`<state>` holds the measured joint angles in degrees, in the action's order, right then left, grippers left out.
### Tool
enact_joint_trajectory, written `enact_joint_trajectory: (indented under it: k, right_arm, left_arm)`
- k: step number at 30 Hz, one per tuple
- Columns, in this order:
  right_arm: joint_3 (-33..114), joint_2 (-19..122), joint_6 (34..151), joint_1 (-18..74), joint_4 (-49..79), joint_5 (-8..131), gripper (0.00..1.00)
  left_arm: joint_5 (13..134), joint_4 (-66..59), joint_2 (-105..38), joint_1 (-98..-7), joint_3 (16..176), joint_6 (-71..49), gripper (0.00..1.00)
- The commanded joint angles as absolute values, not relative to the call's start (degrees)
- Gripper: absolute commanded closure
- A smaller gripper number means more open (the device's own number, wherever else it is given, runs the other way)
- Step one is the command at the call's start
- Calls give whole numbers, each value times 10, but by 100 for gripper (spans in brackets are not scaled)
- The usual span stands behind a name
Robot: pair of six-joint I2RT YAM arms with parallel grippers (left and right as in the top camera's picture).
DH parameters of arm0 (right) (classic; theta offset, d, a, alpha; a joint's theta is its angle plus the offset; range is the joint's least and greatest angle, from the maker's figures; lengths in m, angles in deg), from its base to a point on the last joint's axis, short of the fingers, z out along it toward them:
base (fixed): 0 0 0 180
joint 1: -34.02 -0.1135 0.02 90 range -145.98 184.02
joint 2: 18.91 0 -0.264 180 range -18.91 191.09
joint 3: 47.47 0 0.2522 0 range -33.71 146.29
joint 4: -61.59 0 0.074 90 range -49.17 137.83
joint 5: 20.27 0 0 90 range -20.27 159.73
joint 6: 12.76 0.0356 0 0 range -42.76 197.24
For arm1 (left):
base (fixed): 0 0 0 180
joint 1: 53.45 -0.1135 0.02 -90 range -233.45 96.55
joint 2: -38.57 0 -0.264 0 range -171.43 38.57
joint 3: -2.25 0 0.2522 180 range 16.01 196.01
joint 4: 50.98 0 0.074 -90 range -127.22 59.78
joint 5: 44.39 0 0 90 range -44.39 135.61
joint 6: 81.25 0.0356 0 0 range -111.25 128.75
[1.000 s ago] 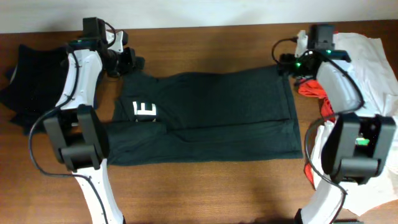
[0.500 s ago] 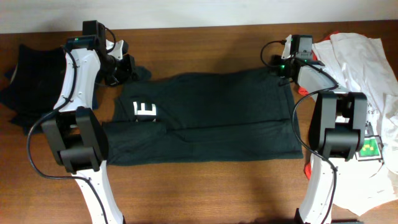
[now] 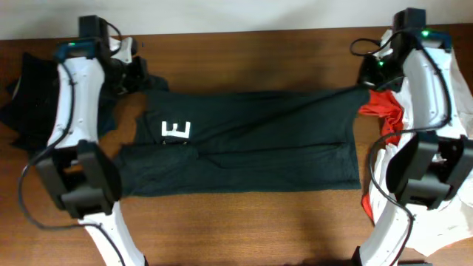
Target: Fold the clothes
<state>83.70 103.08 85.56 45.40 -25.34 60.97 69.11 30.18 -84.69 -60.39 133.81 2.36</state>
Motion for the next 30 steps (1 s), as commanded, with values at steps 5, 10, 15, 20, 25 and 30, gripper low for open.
enact_joint_trajectory:
  k: [5,10,15,20,25,30]
  right_arm:
    - [844,1028,830,454,-415,696,96]
    - [842,1031,830,454,-487,696,96]
    - [798,1031,830,452,-495,695,96]
    - [708,1031,830,453,-485,701,96]
    - [643,1031,830,453,-456,705,96]
    - [627,1031,830,454,-446,718,55]
  left_arm:
    - [612,490,-811,-627,1350,48,100]
    - [528,595,-804,-627,1337,48,100]
    - [528,595,-778,-627,1254,58,100]
    - [511,584,-744,-627,1113,58,100]
    - [511,555,-743,-627,1023,56,100]
    - [503,538,-743,-627,1029,56,77]
